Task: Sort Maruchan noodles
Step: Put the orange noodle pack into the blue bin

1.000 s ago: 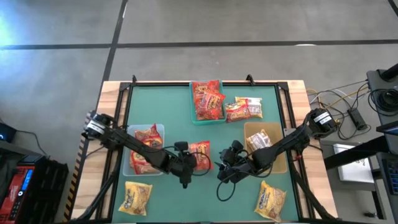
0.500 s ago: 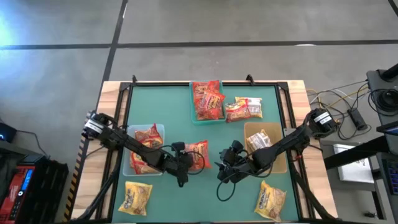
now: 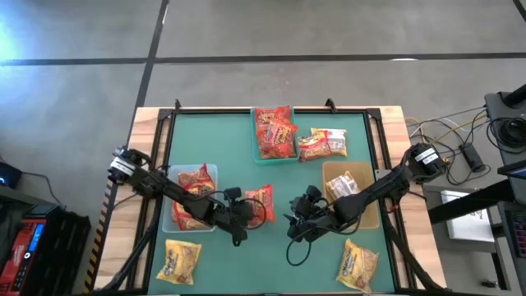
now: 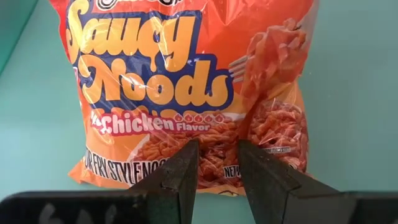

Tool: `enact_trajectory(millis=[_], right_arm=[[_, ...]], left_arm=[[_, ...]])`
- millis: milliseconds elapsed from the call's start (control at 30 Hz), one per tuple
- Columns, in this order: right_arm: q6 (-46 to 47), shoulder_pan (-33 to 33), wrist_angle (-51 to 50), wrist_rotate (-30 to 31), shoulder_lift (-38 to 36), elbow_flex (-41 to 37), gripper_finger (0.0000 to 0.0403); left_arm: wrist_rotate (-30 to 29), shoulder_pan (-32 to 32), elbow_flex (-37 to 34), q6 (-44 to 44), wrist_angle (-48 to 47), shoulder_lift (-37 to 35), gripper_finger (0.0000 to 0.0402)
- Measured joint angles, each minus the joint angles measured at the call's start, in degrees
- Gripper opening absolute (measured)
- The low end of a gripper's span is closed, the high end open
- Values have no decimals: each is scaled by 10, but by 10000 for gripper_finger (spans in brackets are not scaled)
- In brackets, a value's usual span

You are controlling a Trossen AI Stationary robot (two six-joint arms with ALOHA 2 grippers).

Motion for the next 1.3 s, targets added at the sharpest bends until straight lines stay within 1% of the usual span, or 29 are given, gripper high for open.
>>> enact_trajectory(millis=[200,433,633,900,967,1000,1133,1200,1300], right_arm=[[0,-3,14,1,0,0,231],[8,-6,79,-2,0,0,231],[86,-13,152,1,0,0,231],[91,-26,224,-1,0,0,231],[97,-28,225,-12,0,0,231],[114,-30,219,-14,0,0,231],[225,-46,157,-23,0,0,231],[270,-60,129,-48,0,0,233],[320,-84,102,-119,0,0,246]], left_arm=[[10,0,0,-11,0,0,102],[12,-1,-2,-15,1,0,102],[13,-1,-3,-30,1,0,102],[8,-1,-3,-61,2,0,102],[8,-1,-3,-61,2,0,102],[7,-1,-3,-61,3,0,102],[6,-2,-3,-61,3,0,102],[6,-2,-3,-61,4,0,102],[4,-2,-3,-61,5,0,102]])
